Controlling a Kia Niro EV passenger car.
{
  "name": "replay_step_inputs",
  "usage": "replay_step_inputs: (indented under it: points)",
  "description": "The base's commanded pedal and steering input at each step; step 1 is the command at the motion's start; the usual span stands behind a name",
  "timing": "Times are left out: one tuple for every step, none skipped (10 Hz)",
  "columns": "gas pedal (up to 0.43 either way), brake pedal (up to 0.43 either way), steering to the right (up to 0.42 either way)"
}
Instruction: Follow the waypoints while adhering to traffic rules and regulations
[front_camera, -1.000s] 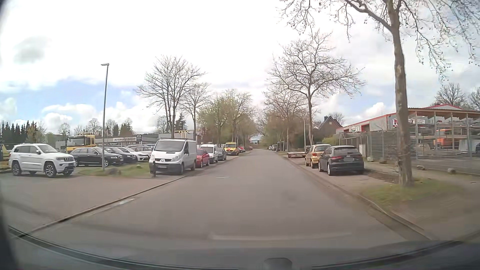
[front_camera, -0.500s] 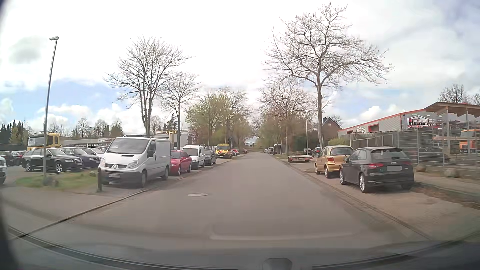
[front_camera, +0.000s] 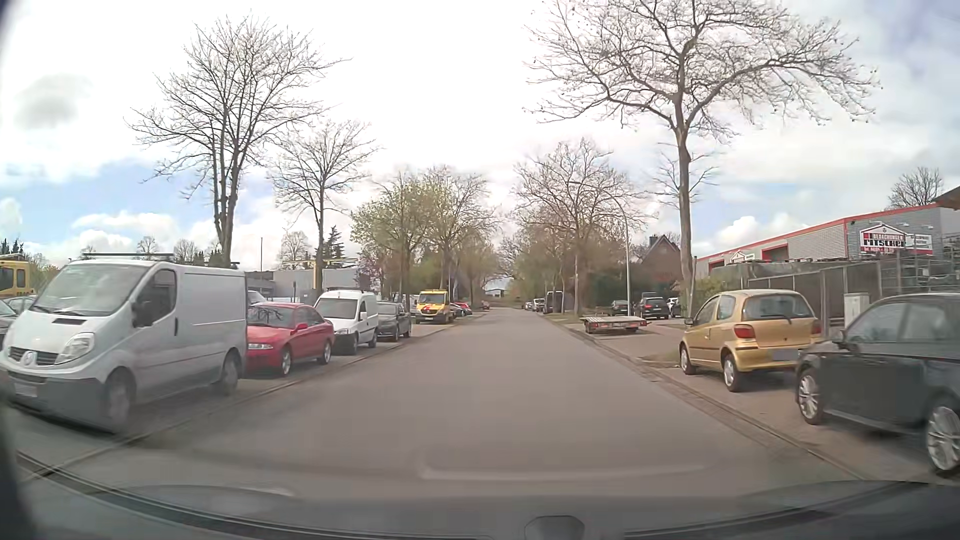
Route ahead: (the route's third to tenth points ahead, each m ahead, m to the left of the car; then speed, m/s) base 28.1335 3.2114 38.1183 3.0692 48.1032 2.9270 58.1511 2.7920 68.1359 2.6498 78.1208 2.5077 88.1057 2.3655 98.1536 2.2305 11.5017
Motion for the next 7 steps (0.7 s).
replay_step_inputs:
  points:
    - [0.197,0.000,0.007]
    - [0.197,0.000,0.009]
    - [0.197,0.000,0.009]
    - [0.197,0.000,0.009]
    - [0.197,0.000,0.009]
    - [0.197,0.000,0.009]
    - [0.197,0.000,0.009]
